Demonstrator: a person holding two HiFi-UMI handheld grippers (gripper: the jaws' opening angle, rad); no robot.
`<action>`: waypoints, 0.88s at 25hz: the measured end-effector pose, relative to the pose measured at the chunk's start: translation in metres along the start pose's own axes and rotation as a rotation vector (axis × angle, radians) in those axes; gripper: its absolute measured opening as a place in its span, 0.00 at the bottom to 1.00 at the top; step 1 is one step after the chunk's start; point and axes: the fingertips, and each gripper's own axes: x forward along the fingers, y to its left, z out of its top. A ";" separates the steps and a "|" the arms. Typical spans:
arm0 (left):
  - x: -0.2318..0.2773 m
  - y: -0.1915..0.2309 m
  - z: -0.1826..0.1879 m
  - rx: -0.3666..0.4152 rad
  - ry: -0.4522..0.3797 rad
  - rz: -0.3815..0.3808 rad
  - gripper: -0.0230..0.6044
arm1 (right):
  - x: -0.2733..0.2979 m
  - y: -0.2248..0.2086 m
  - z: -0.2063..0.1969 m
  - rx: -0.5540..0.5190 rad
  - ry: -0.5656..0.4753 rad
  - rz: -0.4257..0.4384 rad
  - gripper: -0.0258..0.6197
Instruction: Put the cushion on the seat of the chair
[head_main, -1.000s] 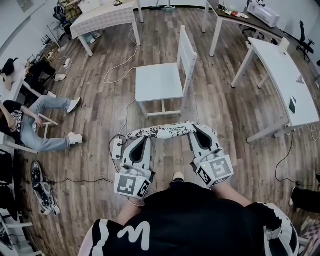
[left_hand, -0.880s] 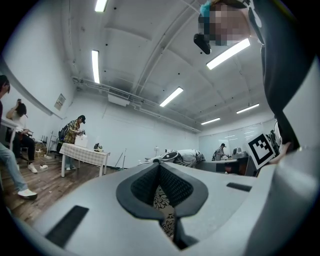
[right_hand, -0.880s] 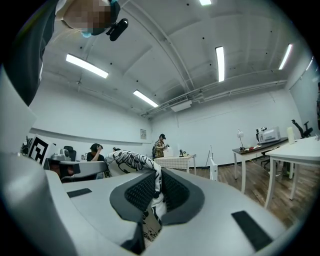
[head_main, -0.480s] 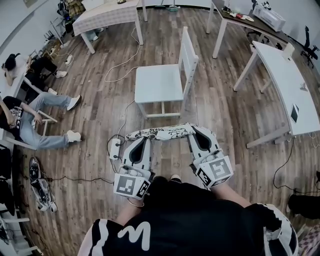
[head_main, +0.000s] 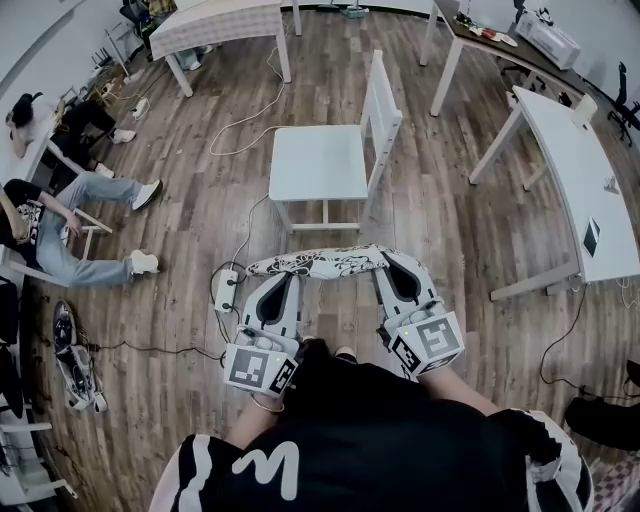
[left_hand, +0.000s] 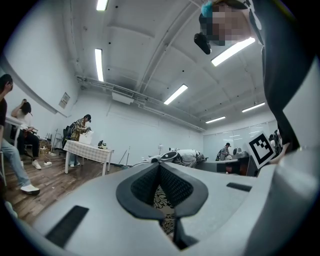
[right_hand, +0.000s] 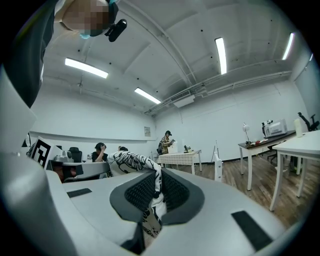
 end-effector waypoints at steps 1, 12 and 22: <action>0.000 0.001 -0.002 -0.002 0.003 0.002 0.04 | 0.001 0.000 -0.002 0.005 0.003 0.003 0.09; 0.018 0.019 -0.001 -0.007 0.004 0.005 0.04 | 0.027 -0.008 -0.006 0.018 0.017 0.013 0.09; 0.065 0.059 -0.002 -0.017 -0.007 -0.018 0.04 | 0.078 -0.033 -0.008 0.015 0.023 -0.006 0.09</action>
